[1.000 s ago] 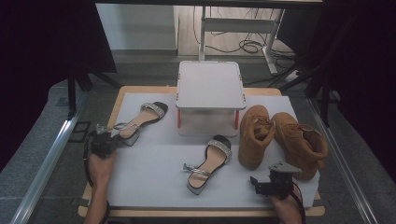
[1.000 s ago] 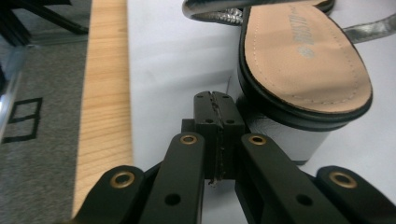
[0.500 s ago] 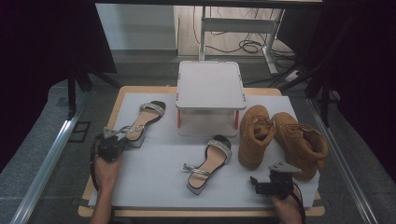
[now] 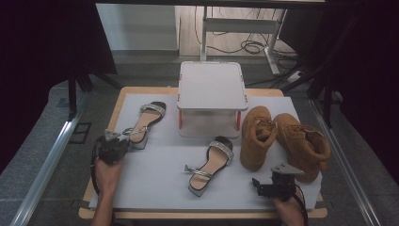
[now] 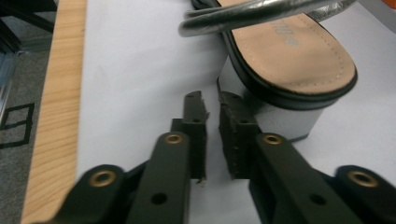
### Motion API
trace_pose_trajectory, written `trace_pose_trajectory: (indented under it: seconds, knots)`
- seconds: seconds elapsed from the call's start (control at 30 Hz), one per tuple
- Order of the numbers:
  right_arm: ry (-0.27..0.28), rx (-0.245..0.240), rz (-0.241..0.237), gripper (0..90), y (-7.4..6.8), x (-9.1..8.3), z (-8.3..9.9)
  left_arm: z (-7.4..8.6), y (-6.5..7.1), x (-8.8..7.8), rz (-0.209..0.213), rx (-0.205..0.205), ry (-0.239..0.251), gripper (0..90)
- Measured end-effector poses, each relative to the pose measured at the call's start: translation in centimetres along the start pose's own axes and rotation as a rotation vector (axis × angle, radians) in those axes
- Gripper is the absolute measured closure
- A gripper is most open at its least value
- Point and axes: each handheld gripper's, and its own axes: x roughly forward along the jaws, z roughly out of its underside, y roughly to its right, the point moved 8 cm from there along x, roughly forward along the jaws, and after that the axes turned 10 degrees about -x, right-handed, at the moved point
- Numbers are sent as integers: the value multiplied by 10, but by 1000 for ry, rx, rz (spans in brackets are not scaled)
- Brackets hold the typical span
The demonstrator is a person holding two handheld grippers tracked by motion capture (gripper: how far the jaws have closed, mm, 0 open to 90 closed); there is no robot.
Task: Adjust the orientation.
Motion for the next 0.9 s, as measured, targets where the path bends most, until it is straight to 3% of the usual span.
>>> trace_pose_trajectory:
  seconds: [0.17, 0.33, 0.53, 0.67, 0.9]
  knots:
    - [0, 0, 0, 11, 0, 0, 0, 2, 1, -12, 2, -6, 6, 646]
    - [0, 0, 0, 11, 0, 0, 0, 3, 7, -19, 22, -8, 7, 451]
    - [0, 0, 0, 11, 0, 0, 0, 4, 21, -14, 46, 6, -11, 299]
    - [0, 0, 0, 11, 0, 0, 0, 4, 29, -3, 52, 15, -24, 224]
    - [1, 0, 0, 11, 0, 0, 0, -2, 35, 13, 28, 12, -41, 216]
